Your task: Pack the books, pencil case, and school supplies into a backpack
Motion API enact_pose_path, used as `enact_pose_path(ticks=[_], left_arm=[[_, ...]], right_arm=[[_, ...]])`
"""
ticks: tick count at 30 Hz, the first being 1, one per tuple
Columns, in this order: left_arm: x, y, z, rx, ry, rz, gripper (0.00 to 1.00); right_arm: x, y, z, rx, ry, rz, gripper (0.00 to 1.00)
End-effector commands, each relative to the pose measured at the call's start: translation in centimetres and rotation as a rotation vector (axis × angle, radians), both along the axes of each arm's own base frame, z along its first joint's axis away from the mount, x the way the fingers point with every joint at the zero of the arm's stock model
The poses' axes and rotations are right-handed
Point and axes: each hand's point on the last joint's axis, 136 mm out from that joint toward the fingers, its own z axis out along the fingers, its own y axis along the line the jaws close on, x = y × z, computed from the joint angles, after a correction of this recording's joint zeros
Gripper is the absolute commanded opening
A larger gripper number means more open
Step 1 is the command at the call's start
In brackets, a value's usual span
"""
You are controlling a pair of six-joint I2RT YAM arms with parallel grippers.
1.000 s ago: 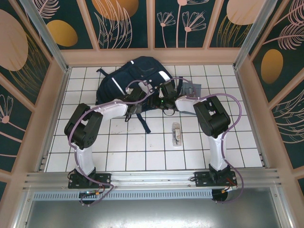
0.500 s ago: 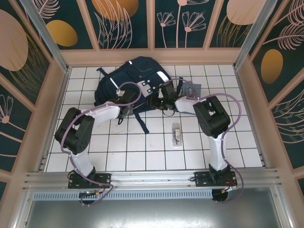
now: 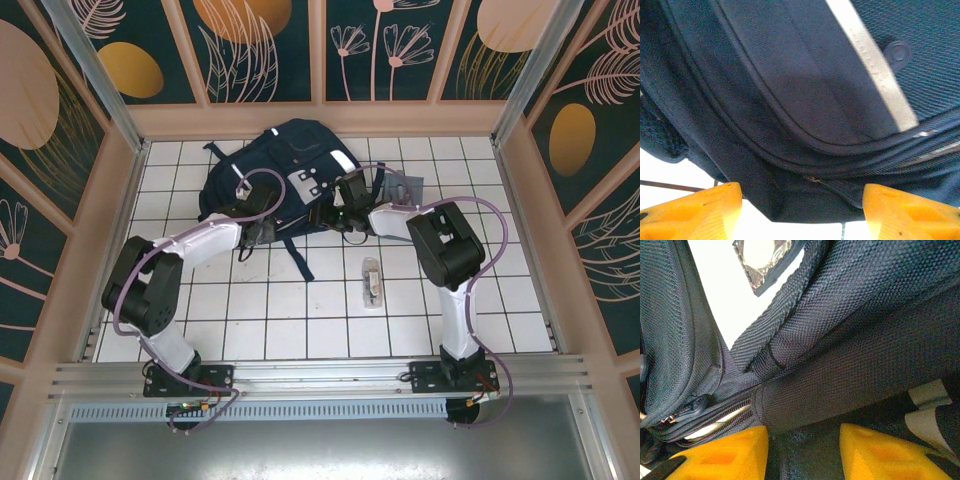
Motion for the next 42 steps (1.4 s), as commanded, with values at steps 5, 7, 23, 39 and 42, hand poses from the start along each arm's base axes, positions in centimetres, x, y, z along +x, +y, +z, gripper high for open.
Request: enact_pose_path(ticks=[5,7,23,39,42], left_arm=[[0.8,-2.0,1.2,-0.069,-0.009,-0.074,0.68],[0.6,-2.4,-0.2,-0.066,0.032,-0.109,0.67],[-0.3,-0.4,-8.2,0.040,0.170,-0.170,0.36],[0.8,1.4,-2.6,0.068,0.140,-0.143,0.00],[0.3,2.5,-2.8,0.086,0.148,-0.132,0.00]], right_arm=[[-0.7,-2.4,-3.3,-0.123,0.081,-0.049,0.43],[-0.8,-2.5,-3.5,-0.124,0.084,-0.048,0.43],[-1.0,-2.6,-3.8,-0.135,0.089,-0.040,0.43],[-0.7,-5.1,-5.0,-0.190,0.105,-0.103,0.40],[-0.3,-6.1,-5.0,-0.198,0.106,-0.120,0.40]])
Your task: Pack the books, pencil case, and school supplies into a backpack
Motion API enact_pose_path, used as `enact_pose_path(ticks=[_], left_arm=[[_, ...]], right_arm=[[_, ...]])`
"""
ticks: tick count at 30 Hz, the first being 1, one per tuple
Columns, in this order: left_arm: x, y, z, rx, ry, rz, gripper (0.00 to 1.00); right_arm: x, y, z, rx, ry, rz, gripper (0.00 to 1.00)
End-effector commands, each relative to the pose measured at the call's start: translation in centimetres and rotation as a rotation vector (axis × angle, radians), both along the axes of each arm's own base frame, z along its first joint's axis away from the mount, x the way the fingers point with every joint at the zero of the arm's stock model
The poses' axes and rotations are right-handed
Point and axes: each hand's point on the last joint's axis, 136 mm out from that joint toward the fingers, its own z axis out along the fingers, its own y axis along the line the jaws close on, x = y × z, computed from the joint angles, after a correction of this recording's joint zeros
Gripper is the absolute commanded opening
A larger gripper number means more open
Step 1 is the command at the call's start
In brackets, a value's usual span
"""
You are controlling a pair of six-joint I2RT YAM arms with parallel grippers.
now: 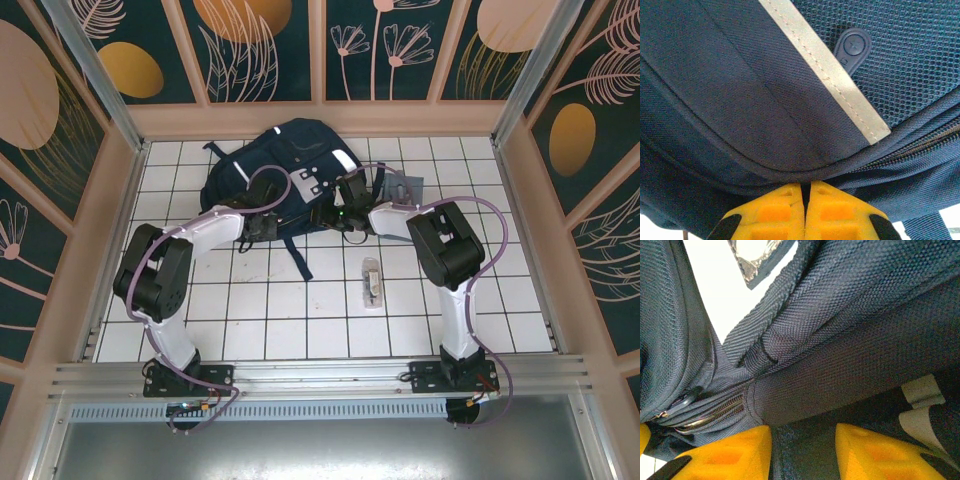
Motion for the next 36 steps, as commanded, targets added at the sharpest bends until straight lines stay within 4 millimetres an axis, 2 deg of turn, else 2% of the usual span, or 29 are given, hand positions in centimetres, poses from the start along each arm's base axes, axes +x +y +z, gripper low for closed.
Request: enact_pose_path(ticks=[1,5,8,11,13,16,18,21,24,26,30,33,36], left_arm=[[-1.9,3.6,-0.8,0.089,0.081,0.059,0.00],[-2.4,4.5,-0.8,0.113,0.101,0.056,0.00],[-2.8,4.2,-0.5,0.089,0.128,0.016,0.00],[-4.1,2.5,-0.3,0.017,0.200,-0.069,0.00],[-5.4,0.7,-0.1,-0.082,0.260,-0.136,0.00],[-7.8,-3.2,0.8,-0.316,0.350,-0.225,0.00],[-8.4,-4.9,1.7,-0.431,0.370,-0.247,0.00],[-7.7,-6.1,2.6,-0.504,0.340,-0.242,0.00],[-6.1,-7.1,3.9,-0.565,0.286,-0.227,0.00],[-5.2,-8.3,5.1,-0.640,0.254,-0.233,0.00],[-3.6,-10.0,7.5,-0.747,0.194,-0.233,0.00],[-2.9,-10.4,8.4,-0.773,0.166,-0.232,0.00],[-2.7,-10.7,8.6,-0.798,0.159,-0.226,0.00]], right_arm=[[-0.5,-5.8,-4.7,-0.181,0.106,-0.112,0.40],[-0.3,-7.0,-5.3,-0.225,0.111,-0.130,0.40],[0.3,-8.1,-5.4,-0.241,0.110,-0.150,0.40],[1.3,-8.8,-5.1,-0.257,0.095,-0.160,0.40],[2.1,-9.1,-4.7,-0.278,0.075,-0.157,0.40],[3.6,-8.9,-3.1,-0.284,0.036,-0.144,0.40],[4.2,-8.4,-1.4,-0.271,0.010,-0.135,0.41],[4.4,-7.7,1.8,-0.207,-0.025,-0.133,0.43],[3.2,-7.1,4.4,-0.144,-0.037,-0.124,0.45],[1.8,-6.7,5.2,-0.098,-0.027,-0.115,0.45],[-1.9,-5.5,5.9,0.026,0.029,-0.098,0.47],[-4.3,-4.0,6.1,0.096,0.056,-0.086,0.48],[-5.7,-2.4,6.2,0.171,0.079,-0.087,0.50]])
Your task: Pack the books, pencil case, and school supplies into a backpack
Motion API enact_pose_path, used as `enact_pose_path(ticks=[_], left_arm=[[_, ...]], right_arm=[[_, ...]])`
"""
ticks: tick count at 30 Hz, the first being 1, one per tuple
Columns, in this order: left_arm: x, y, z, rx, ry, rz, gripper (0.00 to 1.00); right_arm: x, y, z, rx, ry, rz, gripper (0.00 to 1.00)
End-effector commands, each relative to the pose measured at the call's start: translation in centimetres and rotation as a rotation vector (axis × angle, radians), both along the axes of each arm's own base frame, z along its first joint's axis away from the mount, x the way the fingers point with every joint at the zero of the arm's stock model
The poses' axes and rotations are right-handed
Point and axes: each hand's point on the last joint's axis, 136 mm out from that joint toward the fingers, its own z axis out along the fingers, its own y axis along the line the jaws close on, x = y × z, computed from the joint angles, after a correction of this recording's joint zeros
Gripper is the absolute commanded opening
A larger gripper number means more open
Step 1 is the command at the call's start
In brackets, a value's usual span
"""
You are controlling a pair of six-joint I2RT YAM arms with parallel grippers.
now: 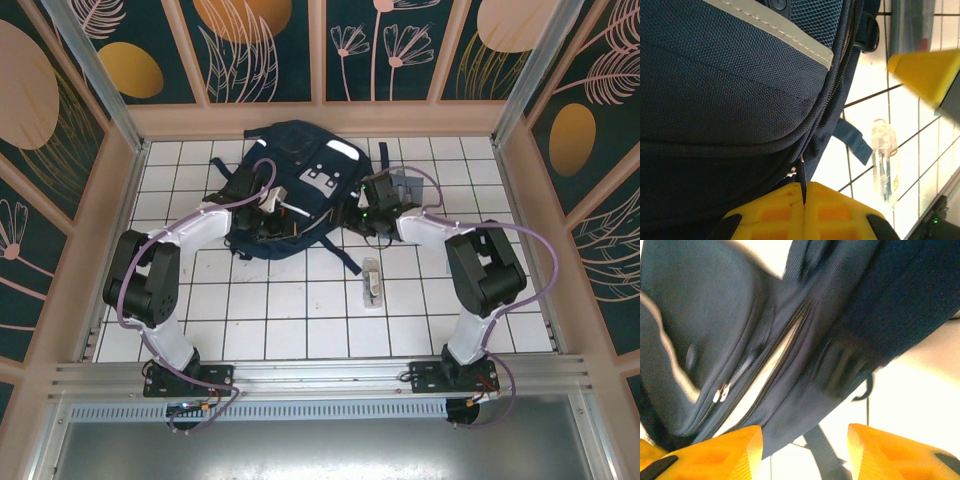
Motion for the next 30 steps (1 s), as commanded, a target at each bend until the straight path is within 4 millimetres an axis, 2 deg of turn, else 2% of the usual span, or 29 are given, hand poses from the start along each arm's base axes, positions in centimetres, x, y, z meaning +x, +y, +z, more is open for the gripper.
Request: enact_pose_path(ticks=[1,2,4,10,12,13,16,17,18,22,25,26,30], left_arm=[[1.3,-1.8,4.2,-0.137,-0.084,0.005,0.00],[1.1,-1.9,4.7,-0.150,-0.096,0.006,0.00],[0.7,-1.9,4.4,-0.148,-0.094,0.012,0.00],[-0.4,-1.7,3.0,-0.137,-0.082,0.026,0.00],[-0.5,-1.6,2.8,-0.132,-0.081,0.030,0.00],[-0.5,-1.5,2.6,-0.123,-0.083,0.032,0.00],[0.0,-0.9,2.6,-0.076,-0.112,0.042,0.00],[0.2,-0.6,2.6,-0.050,-0.123,0.044,0.00],[0.3,-0.3,2.4,-0.023,-0.131,0.042,0.00],[1.8,3.2,1.1,0.220,-0.193,0.094,0.00],[2.9,6.2,0.9,0.356,-0.243,0.172,0.00],[3.3,7.3,1.2,0.391,-0.264,0.218,0.00],[4.0,10.2,2.6,0.481,-0.380,0.336,0.00]], right_arm=[[-1.2,2.6,1.3,0.154,0.018,-0.012,0.50],[-1.6,3.3,1.2,0.190,0.024,-0.007,0.51],[-1.5,4.2,1.3,0.265,0.025,-0.013,0.52],[0.7,5.8,0.5,0.391,0.003,-0.073,0.52],[1.2,6.3,0.0,0.424,0.008,-0.089,0.44],[1.3,6.4,-0.1,0.440,0.009,-0.096,0.36],[1.5,5.9,-0.8,0.441,0.012,-0.129,0.05],[1.5,5.6,-0.9,0.436,0.010,-0.140,0.00],[1.5,5.3,-0.8,0.434,0.005,-0.149,0.00],[1.3,3.9,-0.5,0.423,-0.008,-0.168,0.00],[0.7,3.5,-0.2,0.407,-0.012,-0.158,0.00],[1.4,2.3,-0.1,0.407,-0.018,-0.183,0.00],[1.5,1.8,0.5,0.406,-0.029,-0.184,0.00]])
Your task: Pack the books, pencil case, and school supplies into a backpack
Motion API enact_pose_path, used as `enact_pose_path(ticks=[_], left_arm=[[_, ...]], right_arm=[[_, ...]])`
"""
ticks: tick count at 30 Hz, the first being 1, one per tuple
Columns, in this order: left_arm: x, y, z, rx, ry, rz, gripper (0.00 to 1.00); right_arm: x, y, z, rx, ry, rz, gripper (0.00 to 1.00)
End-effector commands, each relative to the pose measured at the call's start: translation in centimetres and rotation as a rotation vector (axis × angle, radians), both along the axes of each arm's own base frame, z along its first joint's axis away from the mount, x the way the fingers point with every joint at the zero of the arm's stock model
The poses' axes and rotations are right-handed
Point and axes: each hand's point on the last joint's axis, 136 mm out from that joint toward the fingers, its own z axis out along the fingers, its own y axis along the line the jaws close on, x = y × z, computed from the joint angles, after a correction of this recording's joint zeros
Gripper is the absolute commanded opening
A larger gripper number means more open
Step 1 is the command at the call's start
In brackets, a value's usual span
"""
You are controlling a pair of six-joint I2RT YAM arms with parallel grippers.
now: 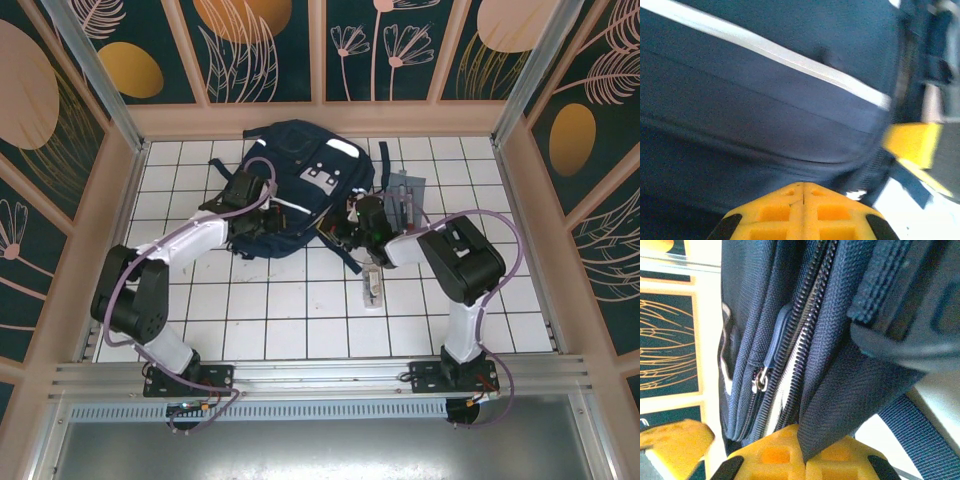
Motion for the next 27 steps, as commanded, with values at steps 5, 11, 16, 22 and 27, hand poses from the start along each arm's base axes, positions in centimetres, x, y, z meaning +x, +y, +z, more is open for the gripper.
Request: enact_pose_path(ticks=[5,11,16,22,27], left_arm=[[0.6,3.2,1.4,0.068,-0.117,0.086,0.00],[-0.6,-1.3,2.2,-0.102,-0.069,-0.026,0.00],[-1.3,-4.9,3.7,-0.134,-0.110,-0.057,0.35],[-2.4,-6.4,2.1,-0.103,-0.065,-0.092,0.49],[-2.6,-7.5,0.8,-0.028,-0.046,-0.110,0.53]], right_arm=[[2.1,-2.0,1.9,-0.028,-0.074,-0.063,0.00],[2.2,-0.9,2.4,-0.020,-0.084,-0.028,0.00],[2.1,0.0,2.8,-0.007,-0.085,-0.018,0.00],[2.3,0.6,3.2,0.005,-0.084,-0.005,0.00],[2.5,0.7,3.3,0.009,-0.086,-0.007,0.00]])
